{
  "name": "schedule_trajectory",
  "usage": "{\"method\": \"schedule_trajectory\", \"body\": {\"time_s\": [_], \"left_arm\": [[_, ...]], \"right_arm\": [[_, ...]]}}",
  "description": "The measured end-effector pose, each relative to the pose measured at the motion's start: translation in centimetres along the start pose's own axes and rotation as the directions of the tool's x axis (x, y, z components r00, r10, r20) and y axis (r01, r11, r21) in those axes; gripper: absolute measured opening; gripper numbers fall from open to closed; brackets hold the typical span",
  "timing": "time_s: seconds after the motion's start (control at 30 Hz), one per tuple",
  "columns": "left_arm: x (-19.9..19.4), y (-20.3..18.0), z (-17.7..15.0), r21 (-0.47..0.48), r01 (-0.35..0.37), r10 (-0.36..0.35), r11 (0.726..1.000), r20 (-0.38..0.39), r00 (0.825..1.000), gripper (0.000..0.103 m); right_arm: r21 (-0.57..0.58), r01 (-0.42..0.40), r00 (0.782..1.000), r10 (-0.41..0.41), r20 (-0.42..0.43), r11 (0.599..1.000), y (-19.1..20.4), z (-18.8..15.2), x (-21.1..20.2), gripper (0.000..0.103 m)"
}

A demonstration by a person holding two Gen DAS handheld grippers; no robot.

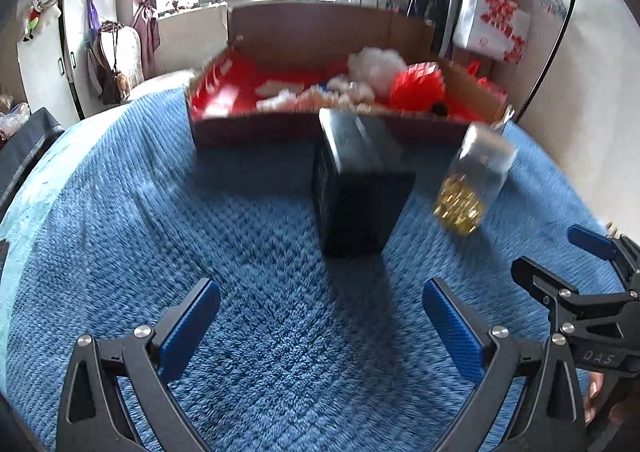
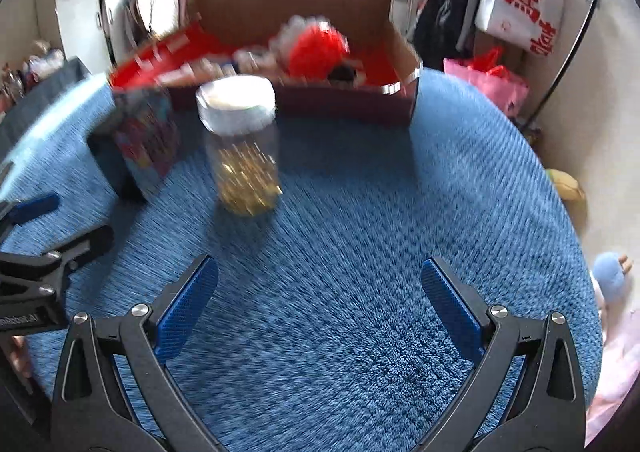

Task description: Organize soft objects

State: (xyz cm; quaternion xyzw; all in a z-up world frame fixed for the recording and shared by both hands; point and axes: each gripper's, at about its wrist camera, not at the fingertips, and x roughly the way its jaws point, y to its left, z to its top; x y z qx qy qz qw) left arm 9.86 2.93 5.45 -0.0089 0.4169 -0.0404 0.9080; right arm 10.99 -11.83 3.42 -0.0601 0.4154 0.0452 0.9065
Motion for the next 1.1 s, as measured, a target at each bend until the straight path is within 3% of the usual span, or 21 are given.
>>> {"method": "schedule_trajectory", "body": {"time_s": [0.1,0.17,1.1], "left_arm": [[1.2,0.0,-0.5,0.015,-0.029,0.029,0.999,-0.020,0.999,0.103],[1.8,0.3,-0.6,-0.002,-0.033,0.033,0.999,-0.049,0.998,0.103],[3.4,-0.3,0.1,-0.009,-0.073,0.073,0.997,-0.059,0.996,0.103]], "right_arm": [[0.015,0.028,0.999,-0.027,-0.044,0.999,-0.5,-0.5,1.4,0.103],[0.051,0.000,0.998,0.003,-0.066,0.999,-1.2,-0.7,2.0,0.103],[0.072,0.011,0.997,-0.005,-0.078,0.997,-1.4,-0.7,2.5,0.103]]}}
